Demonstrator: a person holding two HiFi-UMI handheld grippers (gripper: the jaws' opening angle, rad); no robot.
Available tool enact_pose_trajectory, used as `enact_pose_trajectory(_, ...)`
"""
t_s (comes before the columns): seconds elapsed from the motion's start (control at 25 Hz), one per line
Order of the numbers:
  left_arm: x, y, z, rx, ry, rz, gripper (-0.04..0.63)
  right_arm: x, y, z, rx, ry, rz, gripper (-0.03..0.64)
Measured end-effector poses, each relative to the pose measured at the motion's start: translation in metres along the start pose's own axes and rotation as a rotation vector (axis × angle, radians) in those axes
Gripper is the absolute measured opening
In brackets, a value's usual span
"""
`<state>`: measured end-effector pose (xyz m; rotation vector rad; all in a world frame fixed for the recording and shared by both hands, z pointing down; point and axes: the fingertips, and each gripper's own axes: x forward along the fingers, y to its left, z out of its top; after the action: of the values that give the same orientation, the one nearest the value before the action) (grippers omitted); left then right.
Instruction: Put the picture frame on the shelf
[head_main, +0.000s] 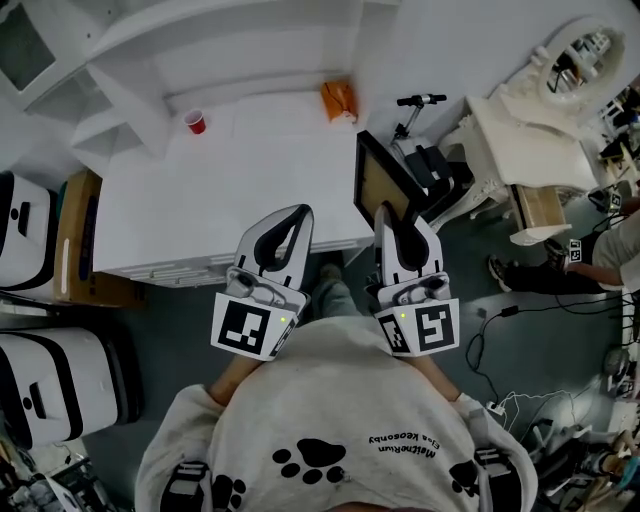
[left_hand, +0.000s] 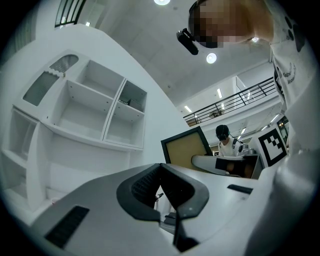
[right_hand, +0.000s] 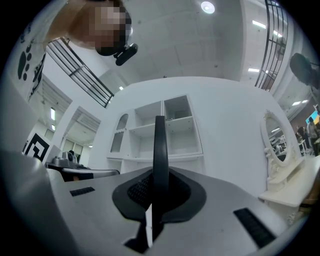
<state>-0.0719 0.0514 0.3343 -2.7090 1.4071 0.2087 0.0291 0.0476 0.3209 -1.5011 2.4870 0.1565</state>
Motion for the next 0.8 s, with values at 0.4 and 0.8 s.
enact_pose_trajectory(0.4, 0.074, 0.03, 0.004, 0.03, -0.009, 0.008, 0.018, 0.066, -0.05, -0.003, 0.016, -0.024, 0.027, 0.043)
enact_pose_trajectory(0.8, 0.156, 0.073, -0.004, 0.041, -0.025, 0.027, 0.018, 0.145, -0.098, -0.015, 0.02, -0.045, 0.08, 0.043)
